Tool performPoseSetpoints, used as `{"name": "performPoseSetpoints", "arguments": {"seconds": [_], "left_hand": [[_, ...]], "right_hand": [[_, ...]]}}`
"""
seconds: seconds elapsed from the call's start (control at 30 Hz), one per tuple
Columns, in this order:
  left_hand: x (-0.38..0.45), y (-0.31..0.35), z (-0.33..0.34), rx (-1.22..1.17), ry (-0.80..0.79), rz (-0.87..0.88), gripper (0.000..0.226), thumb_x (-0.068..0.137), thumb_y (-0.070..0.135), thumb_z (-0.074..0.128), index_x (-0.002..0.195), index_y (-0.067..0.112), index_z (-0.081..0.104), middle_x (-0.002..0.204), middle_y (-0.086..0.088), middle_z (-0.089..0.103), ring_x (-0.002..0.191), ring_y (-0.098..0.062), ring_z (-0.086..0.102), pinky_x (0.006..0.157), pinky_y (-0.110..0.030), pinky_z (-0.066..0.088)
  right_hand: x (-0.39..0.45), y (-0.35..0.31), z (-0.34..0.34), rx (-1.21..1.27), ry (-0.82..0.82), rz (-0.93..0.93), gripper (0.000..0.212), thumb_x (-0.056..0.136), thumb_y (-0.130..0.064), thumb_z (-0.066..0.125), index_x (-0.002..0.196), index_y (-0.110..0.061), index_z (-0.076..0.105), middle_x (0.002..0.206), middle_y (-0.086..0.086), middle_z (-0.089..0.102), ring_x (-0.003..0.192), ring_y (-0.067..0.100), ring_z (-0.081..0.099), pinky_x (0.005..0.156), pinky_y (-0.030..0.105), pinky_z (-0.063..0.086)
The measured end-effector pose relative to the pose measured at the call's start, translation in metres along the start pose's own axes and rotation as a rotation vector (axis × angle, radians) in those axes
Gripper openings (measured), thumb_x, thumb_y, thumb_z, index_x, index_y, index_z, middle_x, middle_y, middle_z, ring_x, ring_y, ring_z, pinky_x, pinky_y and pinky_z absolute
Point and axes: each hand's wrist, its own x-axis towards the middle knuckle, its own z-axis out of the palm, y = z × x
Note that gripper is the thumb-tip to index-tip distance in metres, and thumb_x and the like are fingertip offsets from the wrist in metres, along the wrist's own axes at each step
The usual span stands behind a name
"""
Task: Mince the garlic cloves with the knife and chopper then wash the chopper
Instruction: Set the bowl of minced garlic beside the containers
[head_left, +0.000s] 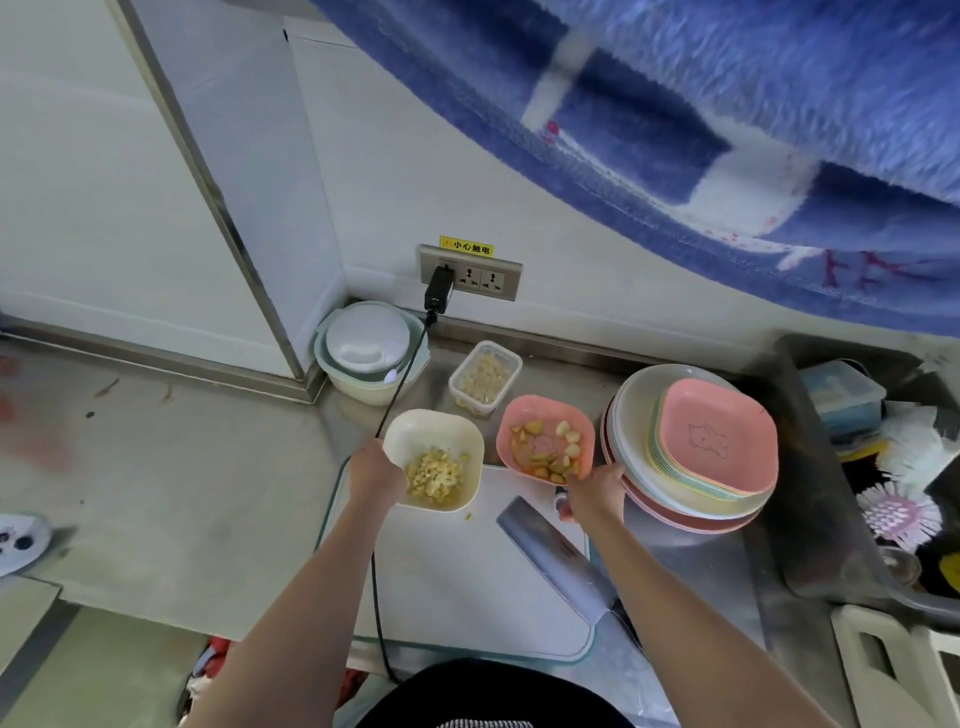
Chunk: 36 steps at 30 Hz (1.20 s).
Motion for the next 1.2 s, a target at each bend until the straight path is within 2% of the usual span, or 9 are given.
{"name": "performPoseSetpoints", "arguments": {"seconds": [0.2, 0.3, 0.47, 0.6, 0.73, 0.87, 0.97, 1.1, 1.2], "left_hand": [[-0.008, -0.019, 0.001, 0.487, -0.17, 0.323, 0.07, 0.092, -0.004, 0.041, 0.153, 0.013, 0.013, 0.16, -0.007, 0.015, 0.143, -0.022, 0.026, 0.112, -0.035, 0.031], [-0.01, 0.001, 0.004, 0.339, -0.136, 0.38, 0.056, 0.097, 0.005, 0.042, 0.15, 0.013, 0.026, 0.154, -0.008, 0.032, 0.141, -0.022, 0.031, 0.113, -0.033, 0.029], [-0.028, 0.074, 0.024, -0.443, -0.429, 0.131, 0.038, 0.102, 0.028, 0.041, 0.135, 0.01, 0.048, 0.123, -0.019, 0.061, 0.102, -0.034, 0.065, 0.078, -0.037, 0.058], [-0.053, 0.126, 0.044, -0.456, -0.434, 0.296, 0.023, 0.104, 0.022, 0.035, 0.116, 0.012, 0.053, 0.09, -0.008, 0.064, 0.061, -0.023, 0.065, 0.06, -0.034, 0.06], [-0.077, 0.171, 0.077, -0.372, -0.578, 0.479, 0.02, 0.103, 0.027, 0.04, 0.12, 0.019, 0.047, 0.087, -0.008, 0.057, 0.038, -0.008, 0.052, 0.04, -0.02, 0.049], [-0.097, 0.202, 0.119, -0.211, -0.61, 0.658, 0.019, 0.094, 0.003, 0.041, 0.097, 0.015, 0.056, 0.063, -0.006, 0.056, 0.041, -0.016, 0.05, 0.046, -0.027, 0.046], [-0.102, 0.203, 0.148, -0.046, -0.643, 0.661, 0.017, 0.09, 0.005, 0.042, 0.092, 0.01, 0.058, 0.07, -0.01, 0.06, 0.052, -0.024, 0.056, 0.052, -0.031, 0.046], [-0.095, 0.197, 0.17, 0.117, -0.569, 0.677, 0.027, 0.096, 0.026, 0.047, 0.117, 0.011, 0.054, 0.106, -0.011, 0.065, 0.095, -0.032, 0.062, 0.084, -0.042, 0.051], [-0.08, 0.192, 0.183, 0.228, -0.551, 0.712, 0.052, 0.092, 0.046, 0.043, 0.137, 0.023, 0.036, 0.121, -0.008, 0.063, 0.106, -0.032, 0.061, 0.089, -0.046, 0.05]], "right_hand": [[0.015, -0.003, 0.015, 0.168, -0.046, 0.173, 0.024, 0.086, 0.006, 0.041, 0.101, 0.008, 0.06, 0.077, 0.023, 0.066, 0.033, 0.019, 0.053, 0.031, 0.018, 0.038], [0.006, -0.011, 0.015, 0.173, 0.006, 0.095, 0.024, 0.085, 0.0, 0.039, 0.088, 0.001, 0.063, 0.058, 0.016, 0.064, 0.031, 0.018, 0.046, 0.036, 0.02, 0.035], [-0.013, -0.025, 0.001, 0.258, 0.094, -0.069, 0.021, 0.087, -0.005, 0.041, 0.078, -0.013, 0.058, 0.058, 0.008, 0.06, 0.046, 0.02, 0.053, 0.043, 0.025, 0.043], [-0.012, -0.032, -0.035, 0.246, 0.297, -0.193, 0.018, 0.088, -0.005, 0.044, 0.085, -0.012, 0.06, 0.078, 0.015, 0.065, 0.069, 0.031, 0.058, 0.056, 0.033, 0.046], [-0.01, -0.024, -0.088, 0.263, 0.506, -0.249, 0.024, 0.093, -0.007, 0.042, 0.106, -0.005, 0.062, 0.084, 0.011, 0.063, 0.076, 0.03, 0.058, 0.06, 0.029, 0.04], [0.001, -0.001, -0.129, 0.226, 0.591, -0.147, 0.039, 0.095, -0.008, 0.042, 0.133, -0.01, 0.053, 0.116, 0.009, 0.064, 0.106, 0.029, 0.059, 0.081, 0.029, 0.043], [0.006, 0.022, -0.145, 0.165, 0.552, -0.088, 0.046, 0.098, -0.011, 0.041, 0.144, -0.01, 0.04, 0.129, 0.014, 0.059, 0.119, 0.032, 0.053, 0.093, 0.033, 0.043], [0.011, 0.041, -0.149, 0.109, 0.432, -0.128, 0.052, 0.102, -0.021, 0.039, 0.152, -0.016, 0.023, 0.132, 0.014, 0.056, 0.117, 0.033, 0.054, 0.088, 0.033, 0.043], [0.02, 0.05, -0.148, 0.032, 0.347, -0.138, 0.058, 0.101, -0.027, 0.041, 0.153, -0.022, 0.014, 0.129, 0.017, 0.056, 0.112, 0.034, 0.056, 0.087, 0.037, 0.045]]}}
